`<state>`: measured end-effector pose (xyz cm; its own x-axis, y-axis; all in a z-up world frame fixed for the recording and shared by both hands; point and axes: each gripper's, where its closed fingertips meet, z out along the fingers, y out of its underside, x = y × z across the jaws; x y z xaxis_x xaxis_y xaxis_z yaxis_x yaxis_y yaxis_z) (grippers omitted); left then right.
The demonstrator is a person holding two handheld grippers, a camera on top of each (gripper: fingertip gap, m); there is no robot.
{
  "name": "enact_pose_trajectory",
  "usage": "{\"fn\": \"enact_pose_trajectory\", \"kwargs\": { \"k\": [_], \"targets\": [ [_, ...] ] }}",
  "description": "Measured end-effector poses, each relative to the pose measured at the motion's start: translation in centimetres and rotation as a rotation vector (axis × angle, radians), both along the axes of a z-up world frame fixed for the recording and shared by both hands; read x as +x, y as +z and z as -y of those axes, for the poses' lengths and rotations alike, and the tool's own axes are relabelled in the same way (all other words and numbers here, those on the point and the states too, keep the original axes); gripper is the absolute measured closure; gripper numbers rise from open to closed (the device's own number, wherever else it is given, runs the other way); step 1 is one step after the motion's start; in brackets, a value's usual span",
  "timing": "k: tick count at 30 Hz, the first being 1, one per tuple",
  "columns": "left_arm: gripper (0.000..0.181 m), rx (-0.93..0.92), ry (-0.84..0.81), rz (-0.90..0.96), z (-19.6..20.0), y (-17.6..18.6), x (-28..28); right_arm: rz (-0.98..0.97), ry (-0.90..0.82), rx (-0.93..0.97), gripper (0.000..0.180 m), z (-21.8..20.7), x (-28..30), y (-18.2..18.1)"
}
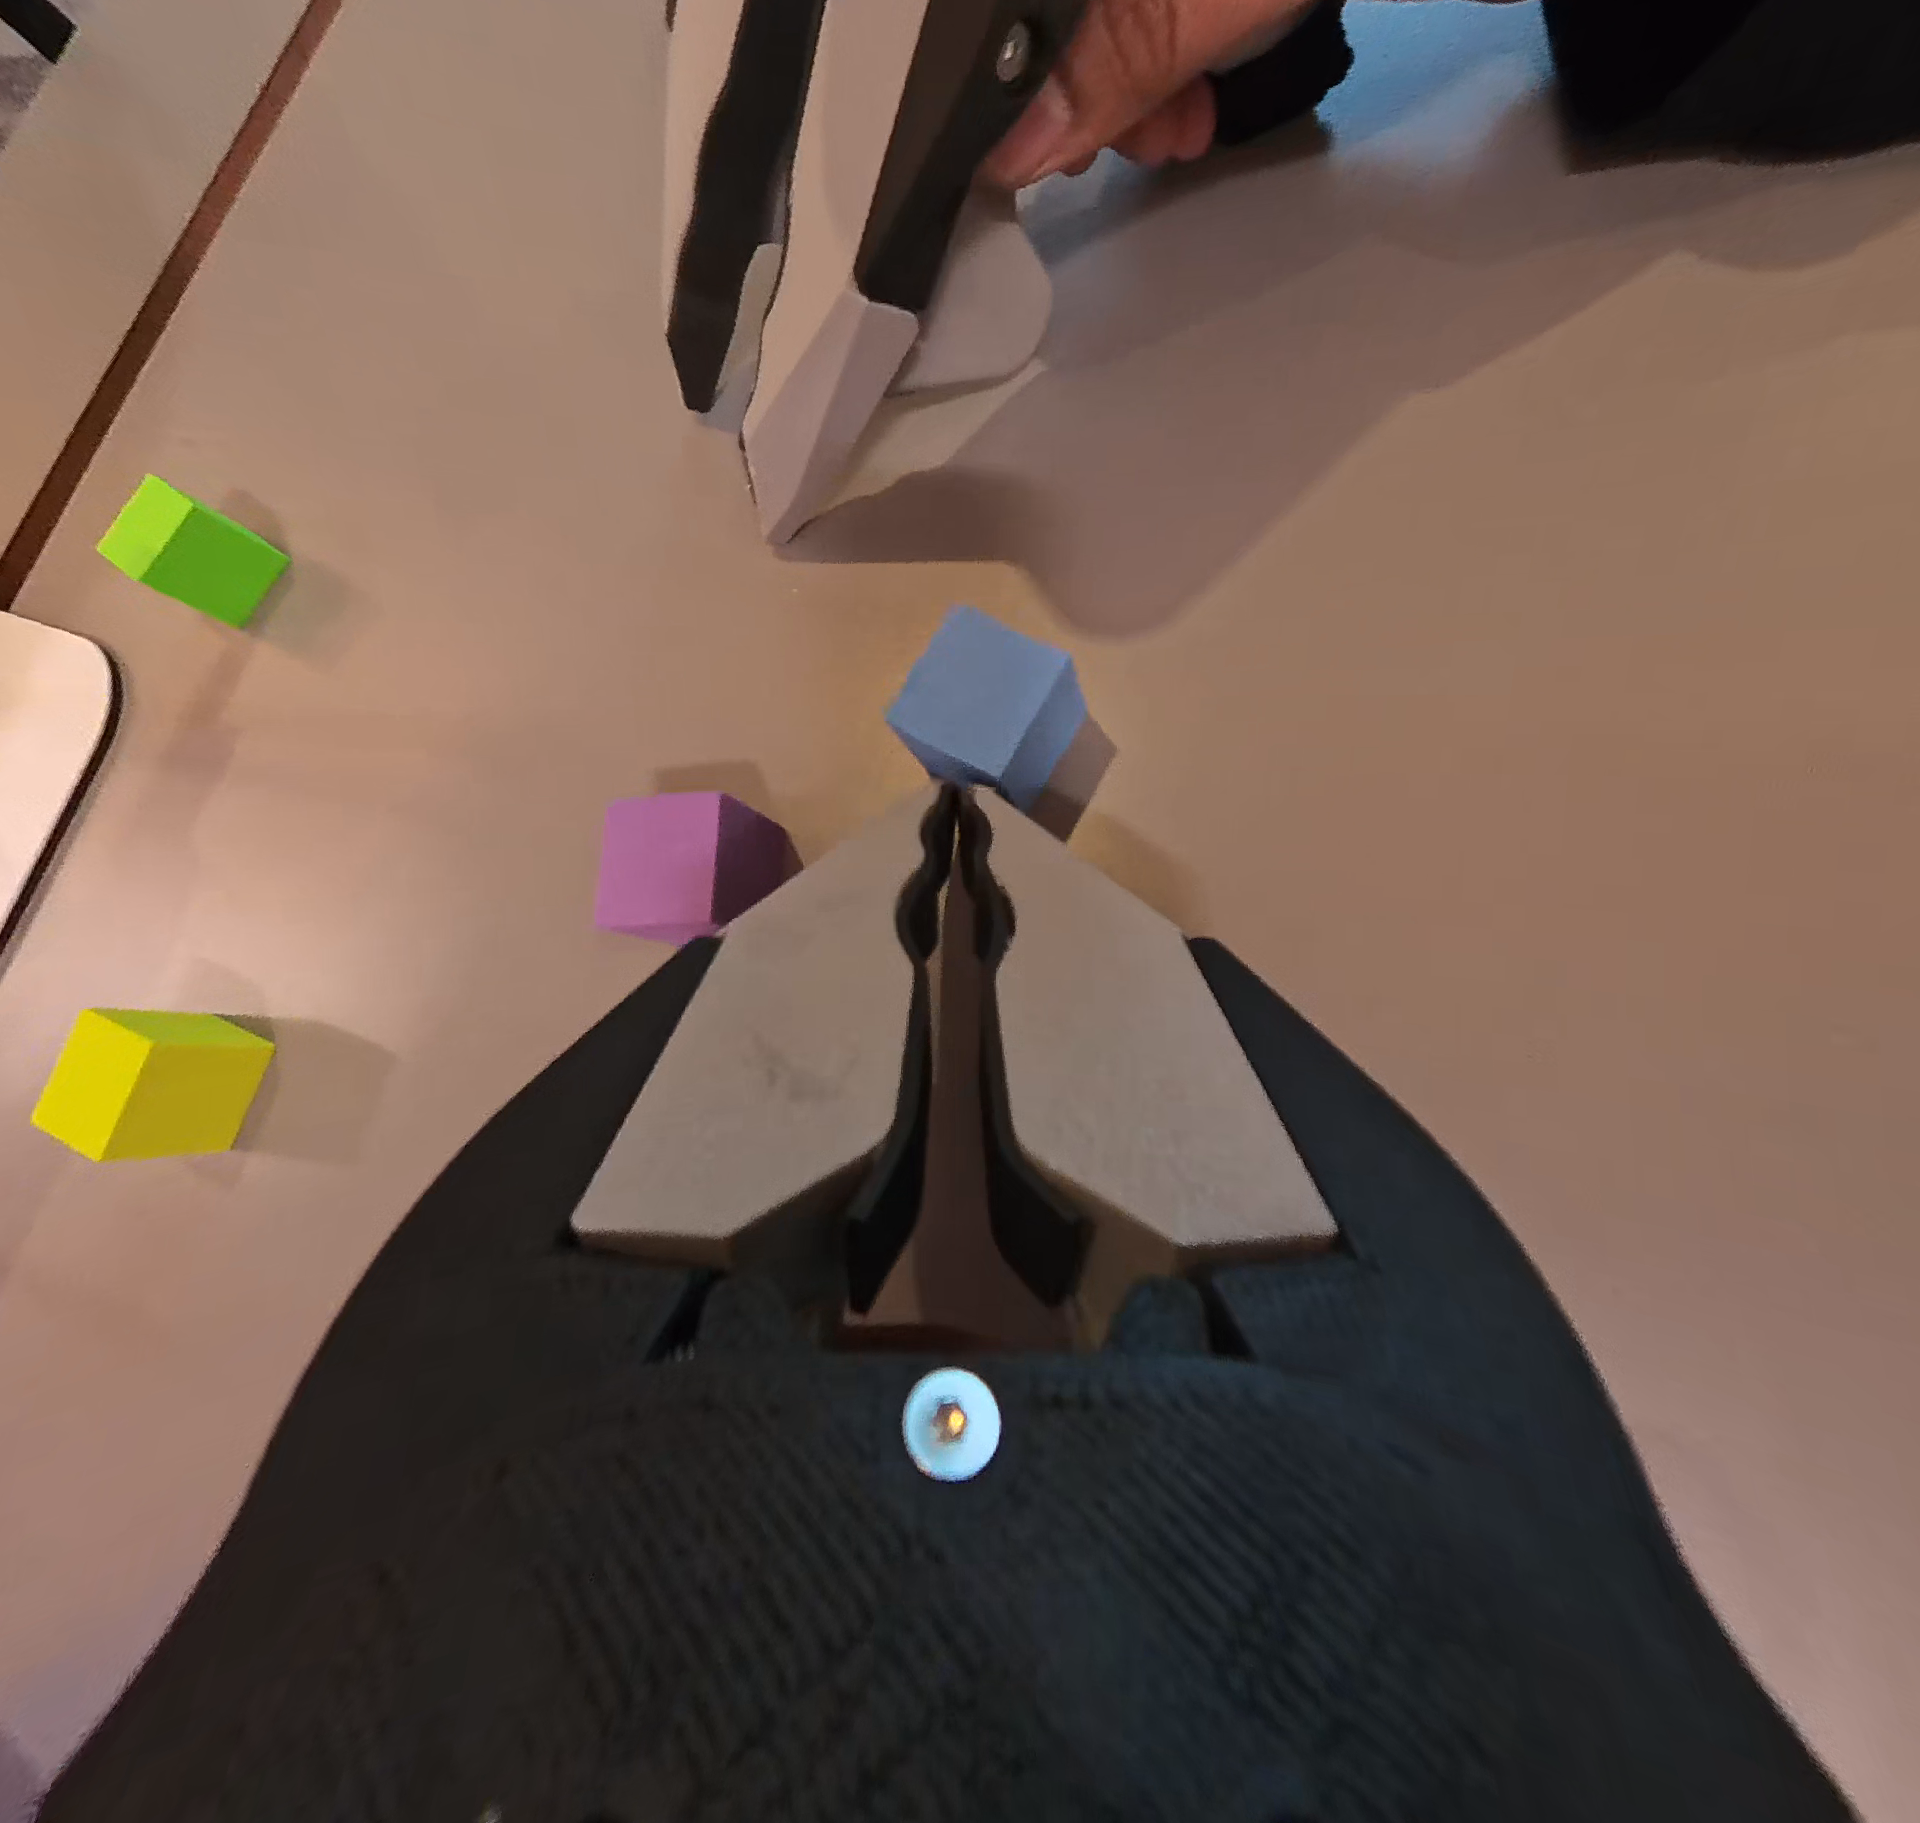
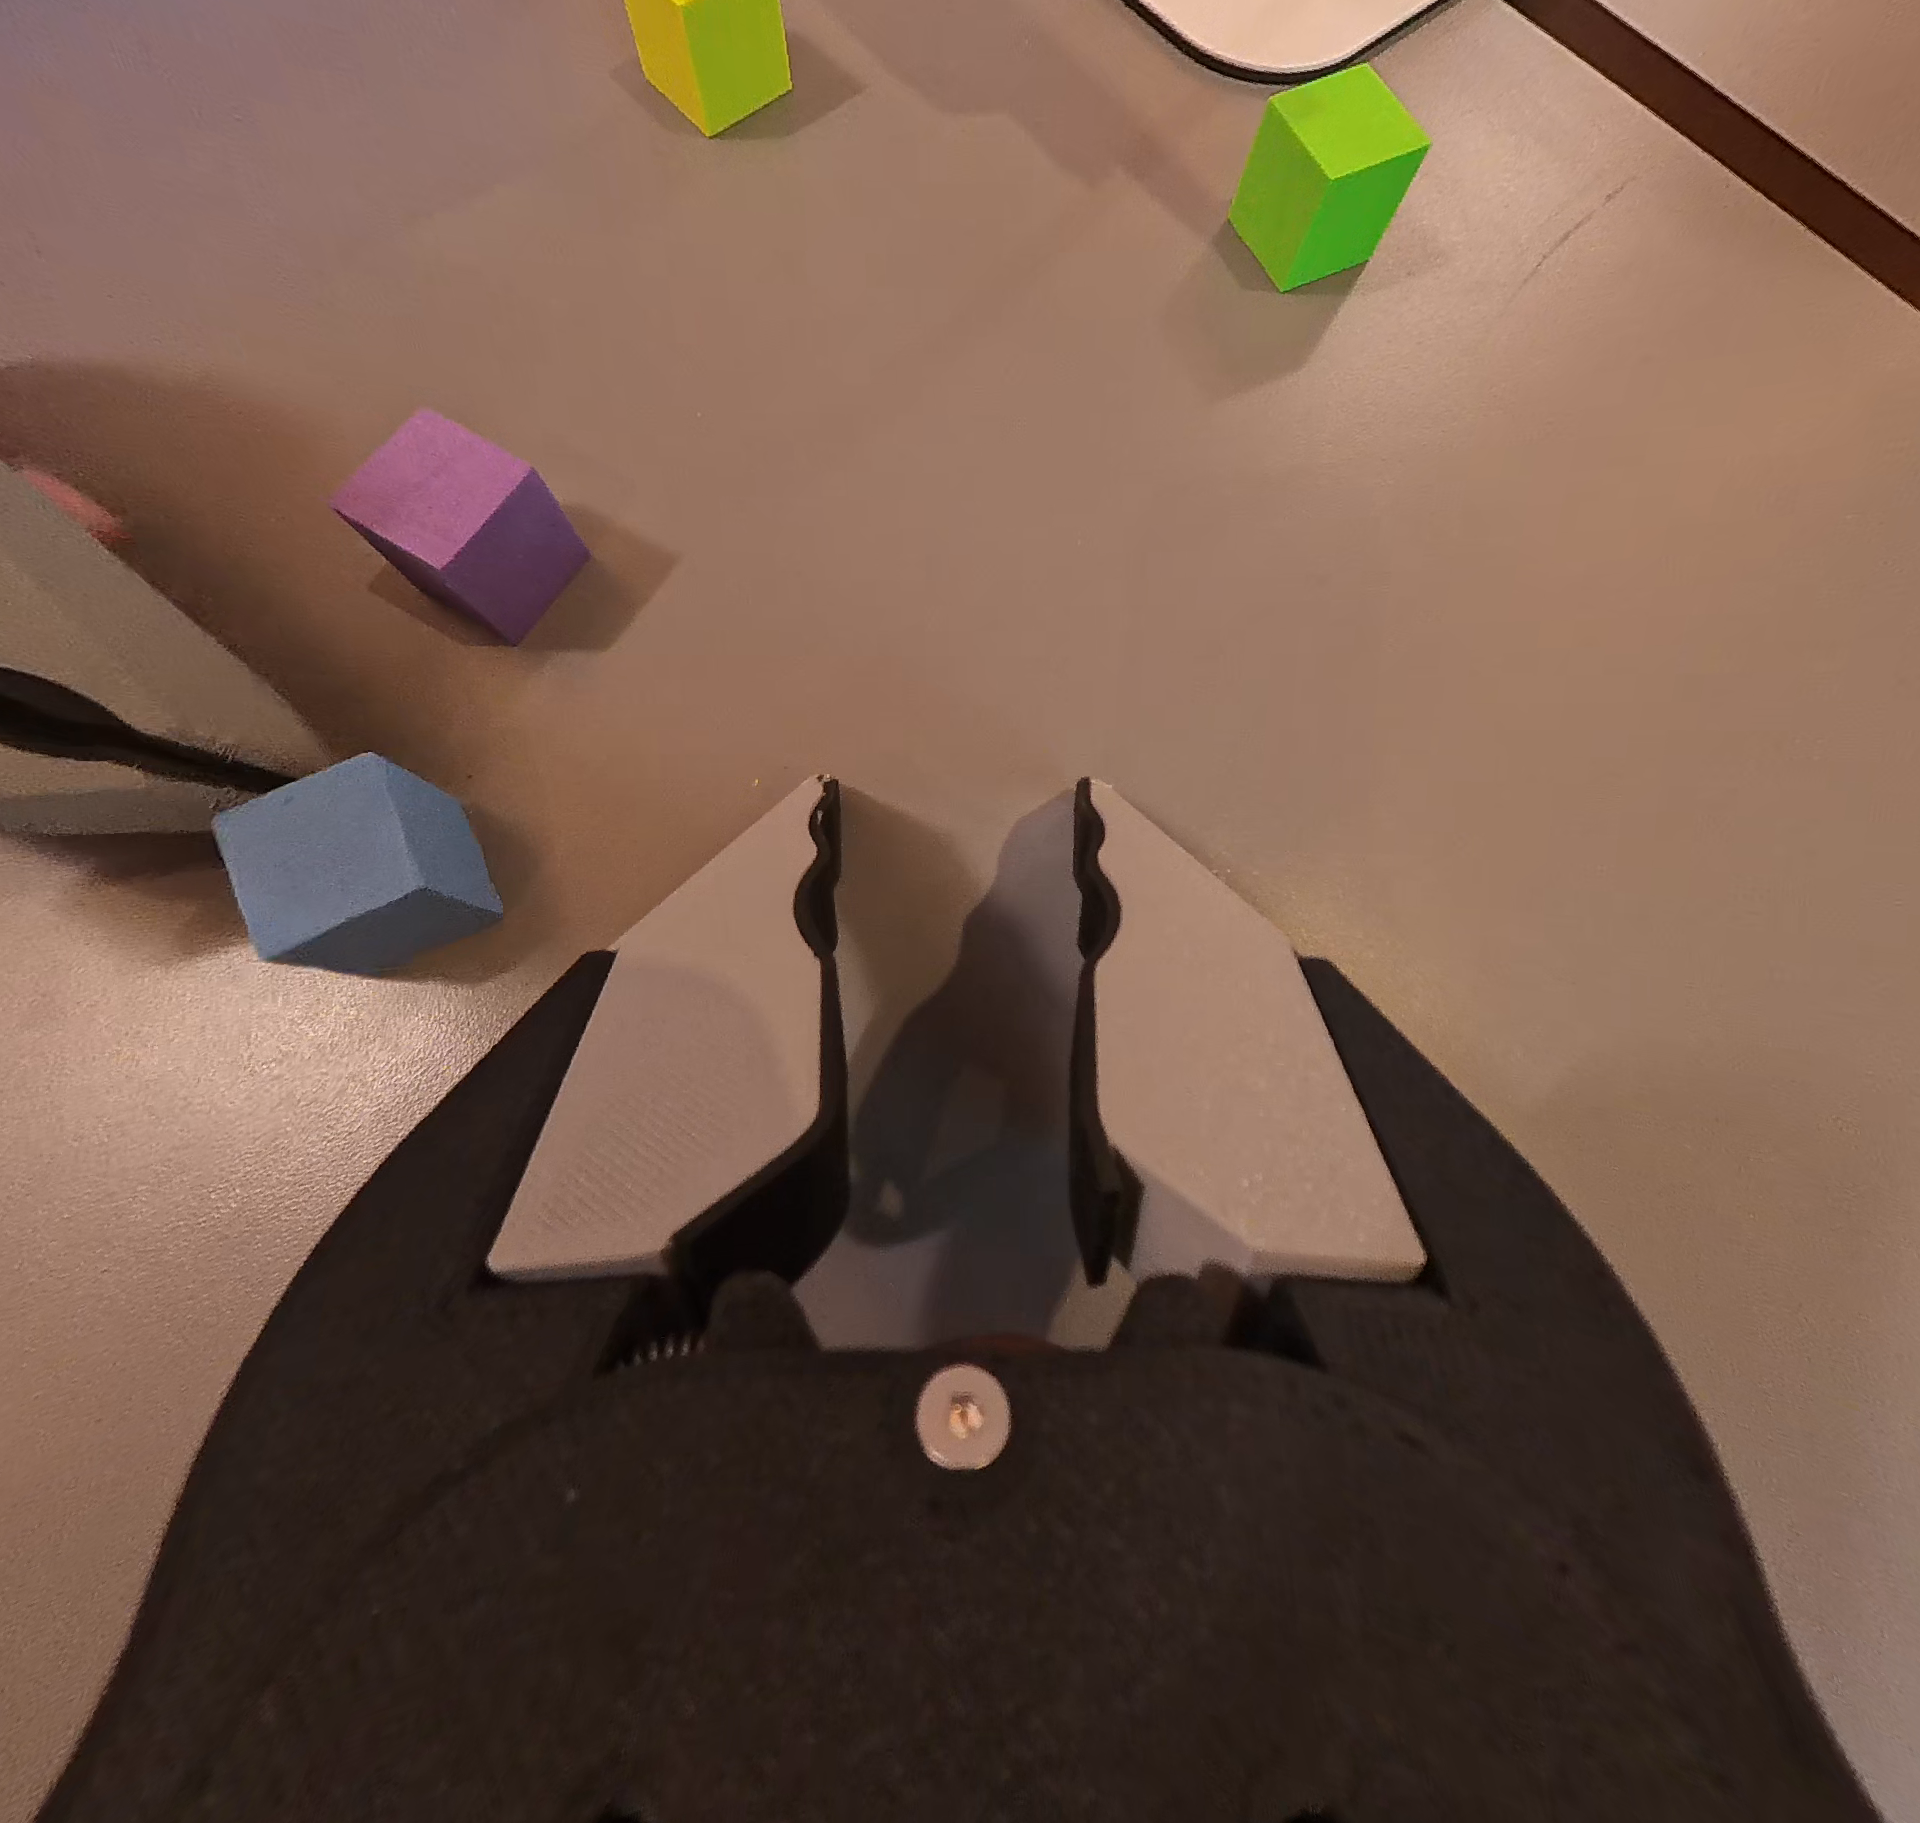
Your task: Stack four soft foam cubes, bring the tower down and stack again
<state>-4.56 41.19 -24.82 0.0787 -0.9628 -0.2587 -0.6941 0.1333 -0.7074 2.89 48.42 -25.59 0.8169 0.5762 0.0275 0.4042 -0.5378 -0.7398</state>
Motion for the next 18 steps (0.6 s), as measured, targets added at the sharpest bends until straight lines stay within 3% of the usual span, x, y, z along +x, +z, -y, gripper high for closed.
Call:
{"fn": "enact_pose_trajectory", "kwargs": {
  "k": [18],
  "targets": [
    [0.173,0.058,0.055,0.055,-1.2,0.6,0.9,0.0,0.0,0.0,0.137,0.0,0.0,0.0]
  ]
}}
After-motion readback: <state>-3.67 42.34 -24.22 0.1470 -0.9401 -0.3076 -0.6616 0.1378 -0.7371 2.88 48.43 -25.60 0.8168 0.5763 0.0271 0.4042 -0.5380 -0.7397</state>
